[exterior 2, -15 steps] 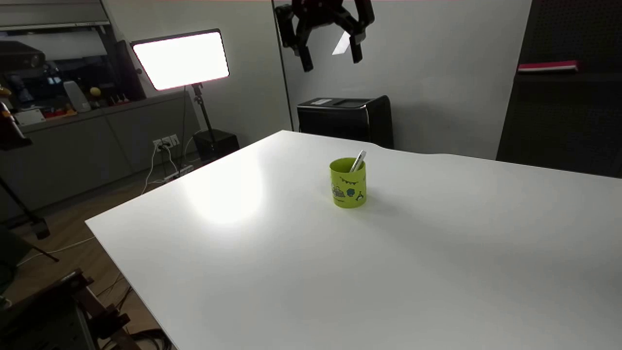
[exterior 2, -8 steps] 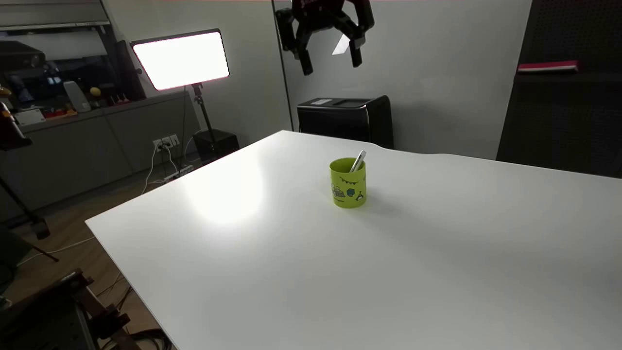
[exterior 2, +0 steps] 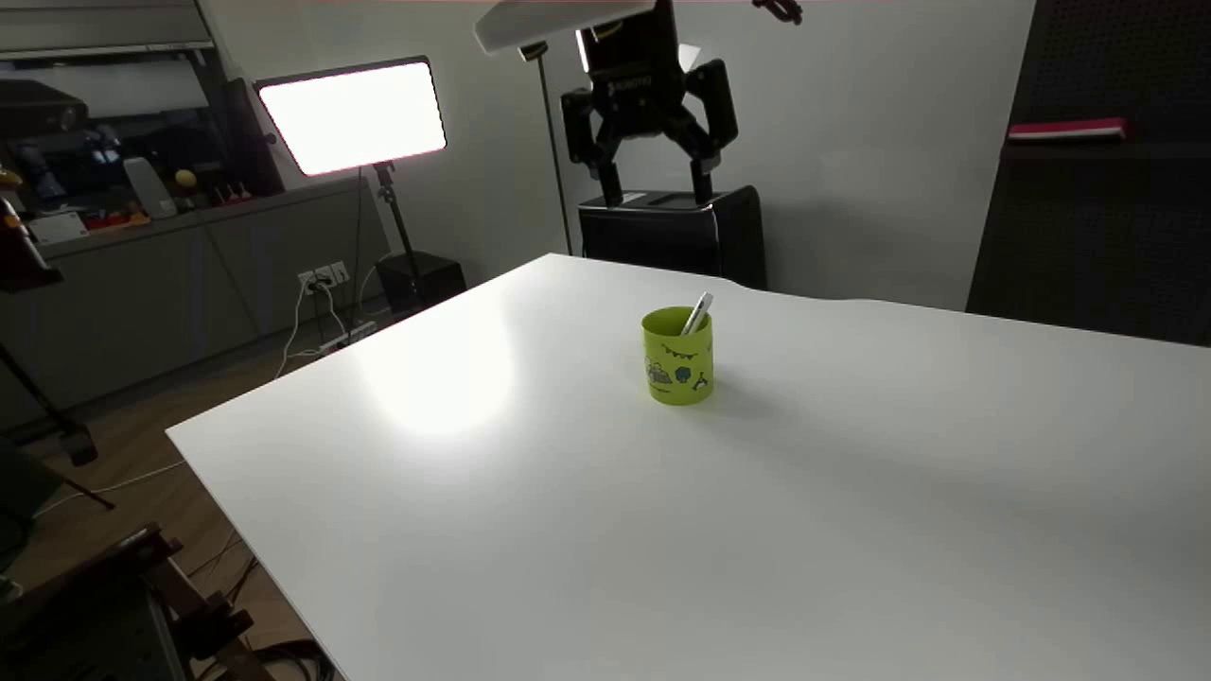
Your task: Remove the blue marker from the yellow mug
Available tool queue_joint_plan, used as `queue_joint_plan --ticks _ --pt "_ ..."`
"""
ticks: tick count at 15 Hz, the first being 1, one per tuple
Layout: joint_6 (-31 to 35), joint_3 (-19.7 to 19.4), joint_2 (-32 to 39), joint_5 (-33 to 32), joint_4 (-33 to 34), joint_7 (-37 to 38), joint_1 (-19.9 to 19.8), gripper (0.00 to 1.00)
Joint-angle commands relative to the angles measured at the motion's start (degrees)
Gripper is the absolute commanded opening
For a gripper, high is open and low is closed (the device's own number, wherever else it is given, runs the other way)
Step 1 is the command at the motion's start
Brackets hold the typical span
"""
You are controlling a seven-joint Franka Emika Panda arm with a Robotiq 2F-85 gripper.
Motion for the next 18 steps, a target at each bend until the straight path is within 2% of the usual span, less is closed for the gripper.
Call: queue_joint_plan --ticks 1,6,12,18 --pt "3.9 -0.3 5.2 2.7 2.6 1.5 -0.2 1.00" --pt "7.9 -0.8 12.0 4.9 5.0 1.3 -0.7 1.00" --pt "10.4 -2.2 19.5 4.5 11.6 1.3 -0.7 1.00" --pt "9.9 -1.7 24.5 5.3 19.1 1.2 -0.8 1.00"
